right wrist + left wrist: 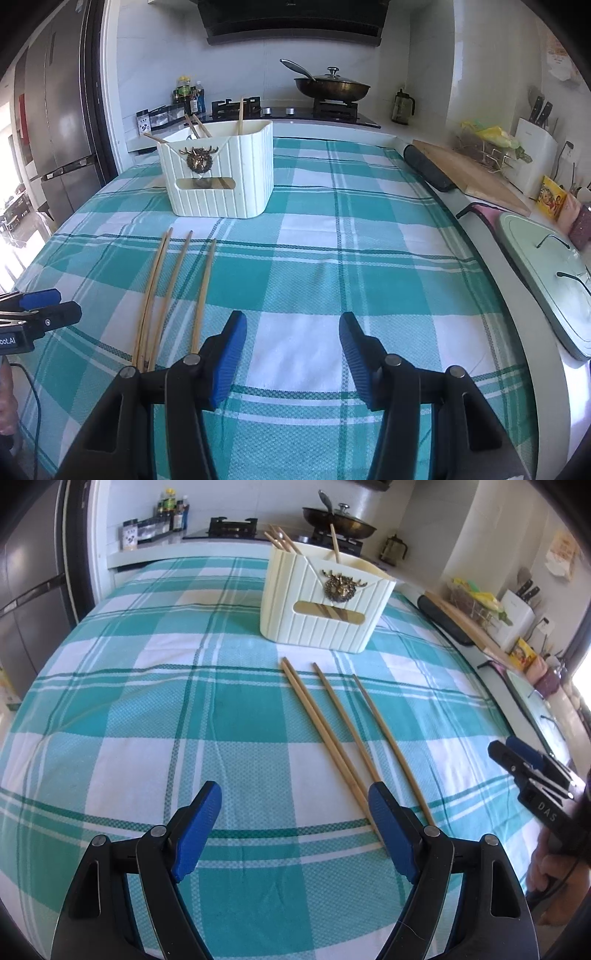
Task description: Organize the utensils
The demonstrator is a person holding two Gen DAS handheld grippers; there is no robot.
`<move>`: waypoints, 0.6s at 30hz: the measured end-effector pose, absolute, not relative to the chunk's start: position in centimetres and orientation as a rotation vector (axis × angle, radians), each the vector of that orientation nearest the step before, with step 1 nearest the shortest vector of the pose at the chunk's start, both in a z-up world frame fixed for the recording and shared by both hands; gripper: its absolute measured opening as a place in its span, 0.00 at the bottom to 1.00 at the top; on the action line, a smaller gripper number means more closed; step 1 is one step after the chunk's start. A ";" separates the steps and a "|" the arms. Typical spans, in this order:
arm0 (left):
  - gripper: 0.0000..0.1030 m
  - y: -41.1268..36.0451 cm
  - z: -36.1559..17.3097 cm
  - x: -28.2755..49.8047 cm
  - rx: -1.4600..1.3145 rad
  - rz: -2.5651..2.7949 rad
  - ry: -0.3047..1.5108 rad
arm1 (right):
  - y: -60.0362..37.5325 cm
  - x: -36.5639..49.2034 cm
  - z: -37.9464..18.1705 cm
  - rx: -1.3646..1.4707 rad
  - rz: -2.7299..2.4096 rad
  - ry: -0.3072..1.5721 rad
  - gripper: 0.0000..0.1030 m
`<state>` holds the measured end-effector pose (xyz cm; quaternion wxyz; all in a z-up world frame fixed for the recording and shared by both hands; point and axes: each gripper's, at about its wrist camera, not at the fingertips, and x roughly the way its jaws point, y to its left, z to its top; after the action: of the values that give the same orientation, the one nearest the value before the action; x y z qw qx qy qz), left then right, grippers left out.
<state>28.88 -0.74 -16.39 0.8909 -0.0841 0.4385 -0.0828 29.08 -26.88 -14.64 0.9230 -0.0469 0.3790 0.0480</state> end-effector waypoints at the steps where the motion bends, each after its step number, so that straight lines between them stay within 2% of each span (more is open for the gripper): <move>1: 0.80 -0.8 -16.3 28.8 -0.173 -0.170 0.906 | -27.0 29.0 -14.7 -0.094 0.093 0.775 0.52; 18: 0.81 -0.9 -17.3 28.3 -0.169 -0.157 0.920 | -27.6 28.5 -15.1 -0.090 0.055 0.782 0.52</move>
<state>28.28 -0.90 -17.27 0.8896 -0.0813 0.4430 -0.0755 28.52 -27.65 -15.07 0.9232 -0.0438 0.3808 0.0269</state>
